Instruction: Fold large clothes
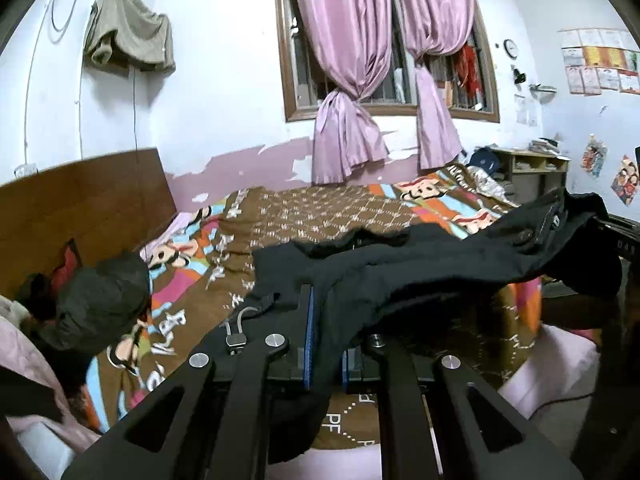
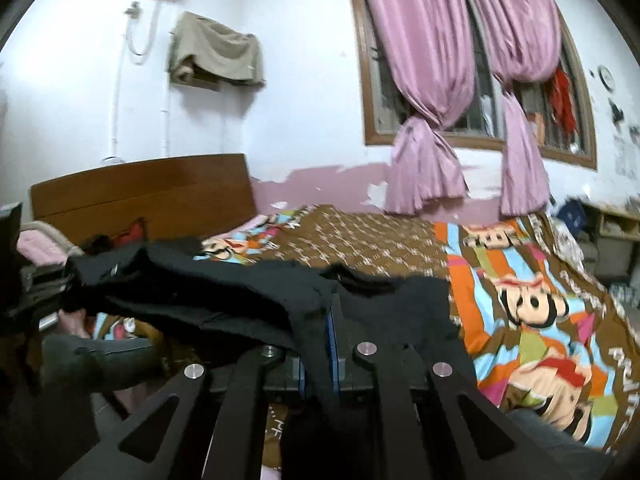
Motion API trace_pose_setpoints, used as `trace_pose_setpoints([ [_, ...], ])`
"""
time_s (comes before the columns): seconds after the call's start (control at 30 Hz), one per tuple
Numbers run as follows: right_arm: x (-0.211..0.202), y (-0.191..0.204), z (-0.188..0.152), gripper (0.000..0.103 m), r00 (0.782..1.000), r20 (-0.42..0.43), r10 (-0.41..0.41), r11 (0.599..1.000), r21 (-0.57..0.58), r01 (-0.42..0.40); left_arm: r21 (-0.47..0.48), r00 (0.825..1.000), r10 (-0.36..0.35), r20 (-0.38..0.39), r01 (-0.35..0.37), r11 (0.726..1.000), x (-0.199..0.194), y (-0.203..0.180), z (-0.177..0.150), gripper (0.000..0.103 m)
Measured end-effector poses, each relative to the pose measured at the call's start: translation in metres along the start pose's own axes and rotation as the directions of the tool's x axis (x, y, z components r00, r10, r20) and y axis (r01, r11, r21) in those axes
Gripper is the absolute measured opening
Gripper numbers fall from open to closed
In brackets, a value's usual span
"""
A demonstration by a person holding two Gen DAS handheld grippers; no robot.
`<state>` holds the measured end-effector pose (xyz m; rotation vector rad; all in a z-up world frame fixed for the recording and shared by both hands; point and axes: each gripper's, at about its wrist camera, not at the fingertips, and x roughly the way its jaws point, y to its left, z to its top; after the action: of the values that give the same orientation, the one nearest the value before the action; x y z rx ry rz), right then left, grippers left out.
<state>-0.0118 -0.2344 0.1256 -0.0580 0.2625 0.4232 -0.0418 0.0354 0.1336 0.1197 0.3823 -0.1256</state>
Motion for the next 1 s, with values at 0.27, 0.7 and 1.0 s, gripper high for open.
trace_pose_setpoints([
  [0.27, 0.028, -0.012, 0.011, 0.007, 0.999, -0.035, -0.008, 1.000, -0.003, 0.008, 0.043, 1.000, -0.022, -0.012, 0.022, 0.999, 0.011, -0.005, 0.020, 0.008],
  [0.7, 0.162, -0.056, 0.064, 0.008, 0.993, -0.071, -0.099, 0.982, -0.170, 0.086, 0.133, 0.999, 0.036, 0.016, -0.038, 0.990, 0.152, 0.028, 0.083, 0.008],
  [1.0, 0.272, -0.075, 0.063, 0.008, 0.975, -0.080, -0.208, 0.923, -0.345, 0.168, 0.208, 0.994, 0.102, -0.036, -0.093, 0.974, 0.264, 0.056, 0.100, 0.008],
])
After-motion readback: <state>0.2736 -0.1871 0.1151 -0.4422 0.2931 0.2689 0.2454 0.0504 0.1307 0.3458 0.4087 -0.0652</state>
